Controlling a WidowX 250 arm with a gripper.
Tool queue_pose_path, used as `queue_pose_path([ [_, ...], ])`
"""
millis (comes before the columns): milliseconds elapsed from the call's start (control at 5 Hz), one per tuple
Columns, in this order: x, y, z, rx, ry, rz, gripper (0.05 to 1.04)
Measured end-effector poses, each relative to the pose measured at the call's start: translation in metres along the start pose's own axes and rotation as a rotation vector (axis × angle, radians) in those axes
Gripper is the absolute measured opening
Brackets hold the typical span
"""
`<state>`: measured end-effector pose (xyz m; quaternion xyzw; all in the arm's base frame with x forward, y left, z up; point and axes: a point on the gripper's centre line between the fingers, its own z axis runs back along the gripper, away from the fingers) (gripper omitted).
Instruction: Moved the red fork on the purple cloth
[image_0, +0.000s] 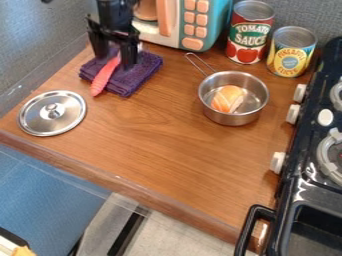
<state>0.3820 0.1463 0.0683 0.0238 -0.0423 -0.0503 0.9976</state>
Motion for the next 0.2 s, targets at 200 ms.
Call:
queue_pose_path([
  [200,-0.0025,-0.0006,0.0164,0.004,-0.011,0.007,1.004],
])
